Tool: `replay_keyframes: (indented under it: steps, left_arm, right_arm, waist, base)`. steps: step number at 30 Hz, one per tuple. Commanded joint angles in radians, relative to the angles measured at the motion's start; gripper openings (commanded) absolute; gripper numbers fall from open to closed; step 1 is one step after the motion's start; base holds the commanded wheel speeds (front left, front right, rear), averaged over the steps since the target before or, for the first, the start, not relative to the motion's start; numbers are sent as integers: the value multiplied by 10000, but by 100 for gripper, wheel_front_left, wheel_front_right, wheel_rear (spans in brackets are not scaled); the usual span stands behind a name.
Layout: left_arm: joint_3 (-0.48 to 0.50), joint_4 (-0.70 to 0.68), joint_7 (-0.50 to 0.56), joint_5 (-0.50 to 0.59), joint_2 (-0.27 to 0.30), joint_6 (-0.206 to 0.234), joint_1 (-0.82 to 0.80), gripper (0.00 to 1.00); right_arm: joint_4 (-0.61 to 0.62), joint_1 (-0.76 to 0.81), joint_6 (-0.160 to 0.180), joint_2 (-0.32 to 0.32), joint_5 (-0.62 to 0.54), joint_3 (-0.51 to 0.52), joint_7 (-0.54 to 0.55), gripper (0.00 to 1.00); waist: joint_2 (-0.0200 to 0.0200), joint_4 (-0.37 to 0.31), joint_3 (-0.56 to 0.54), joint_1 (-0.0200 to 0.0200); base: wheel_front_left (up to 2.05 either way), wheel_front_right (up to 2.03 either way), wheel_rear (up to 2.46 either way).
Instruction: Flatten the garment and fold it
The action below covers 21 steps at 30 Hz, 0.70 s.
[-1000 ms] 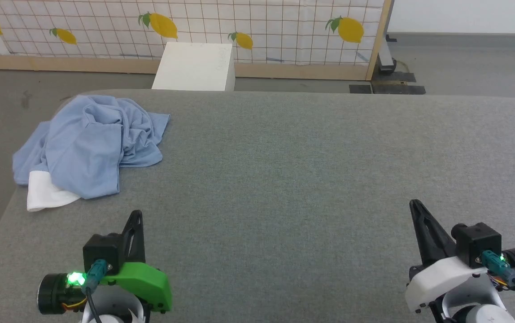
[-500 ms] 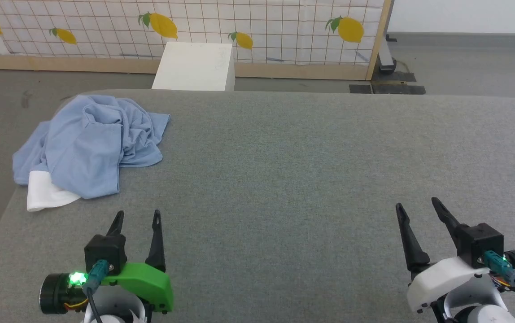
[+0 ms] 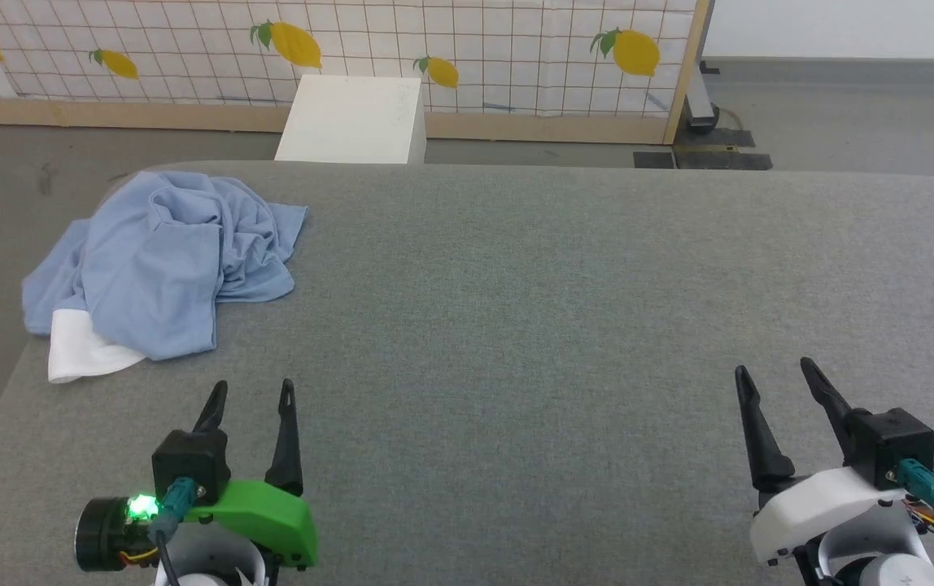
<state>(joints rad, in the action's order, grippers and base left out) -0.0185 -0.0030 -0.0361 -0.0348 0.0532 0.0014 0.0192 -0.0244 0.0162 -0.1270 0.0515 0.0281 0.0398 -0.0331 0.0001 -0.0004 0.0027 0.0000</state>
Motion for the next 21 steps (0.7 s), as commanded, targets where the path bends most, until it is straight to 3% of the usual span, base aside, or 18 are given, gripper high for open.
replay_keyframes:
  steps: [1, 21]
  left_arm:
    - [-33, -14, -93, -71, -5, 61, 80, 100]
    - [-156, -1, -503, -342, -10, 109, 240, 100]
  right_arm:
    - [-55, -31, -6, -2, 128, 75, -112, 100]
    - [-319, -20, -12, -4, 386, 430, -524, 100]
  waist:
    - [-1, 3, 5, 0]
    - [-1, 153, -51, 0]
  base:
    - [0, 0, 0]
    - [0, 0, 0]
